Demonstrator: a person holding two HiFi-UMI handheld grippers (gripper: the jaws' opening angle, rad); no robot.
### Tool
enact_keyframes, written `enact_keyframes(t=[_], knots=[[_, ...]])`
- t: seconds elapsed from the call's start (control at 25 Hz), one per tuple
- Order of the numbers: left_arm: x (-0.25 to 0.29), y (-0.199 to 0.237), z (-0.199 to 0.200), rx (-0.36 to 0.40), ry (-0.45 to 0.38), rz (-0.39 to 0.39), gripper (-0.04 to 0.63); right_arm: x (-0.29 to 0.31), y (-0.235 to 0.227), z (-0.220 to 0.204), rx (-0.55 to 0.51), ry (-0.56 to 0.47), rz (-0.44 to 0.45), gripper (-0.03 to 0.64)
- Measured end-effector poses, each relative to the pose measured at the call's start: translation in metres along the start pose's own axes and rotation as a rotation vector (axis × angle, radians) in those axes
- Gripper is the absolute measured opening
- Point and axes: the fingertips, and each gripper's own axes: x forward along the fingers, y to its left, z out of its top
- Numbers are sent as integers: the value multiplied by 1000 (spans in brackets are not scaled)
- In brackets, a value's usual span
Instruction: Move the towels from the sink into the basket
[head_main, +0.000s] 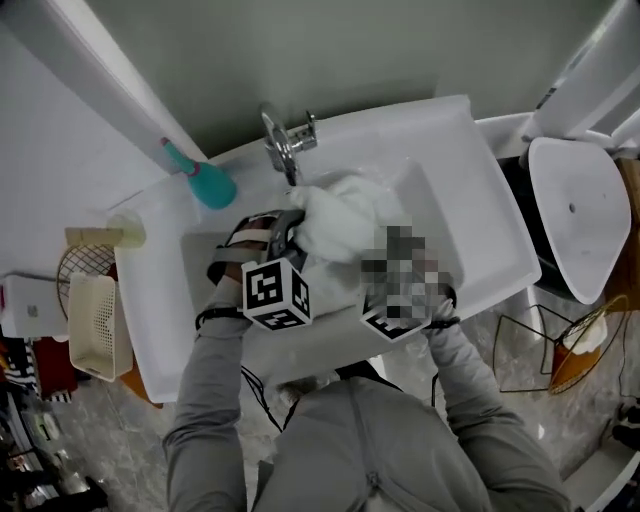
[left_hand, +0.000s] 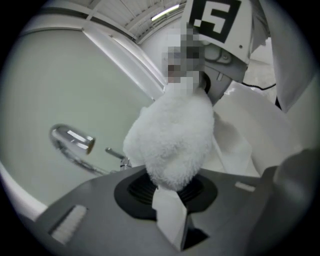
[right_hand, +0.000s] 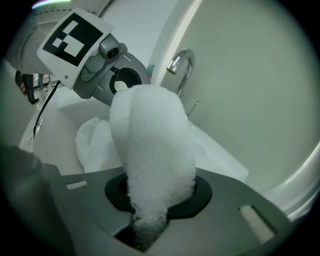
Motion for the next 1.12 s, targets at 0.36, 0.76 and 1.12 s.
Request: enact_keyframes(t=[0.36, 0.76, 1.12], knots=[[-139, 2, -106, -137, 100, 197, 144, -29, 103, 125, -199, -165, 20, 97], [-338, -46, -249, -253, 272, 394, 144, -75, 296, 257, -369, -360, 120, 97], [-488, -103, -361, -396, 453, 534, 144, -107, 459, 350, -524, -506, 259, 97]])
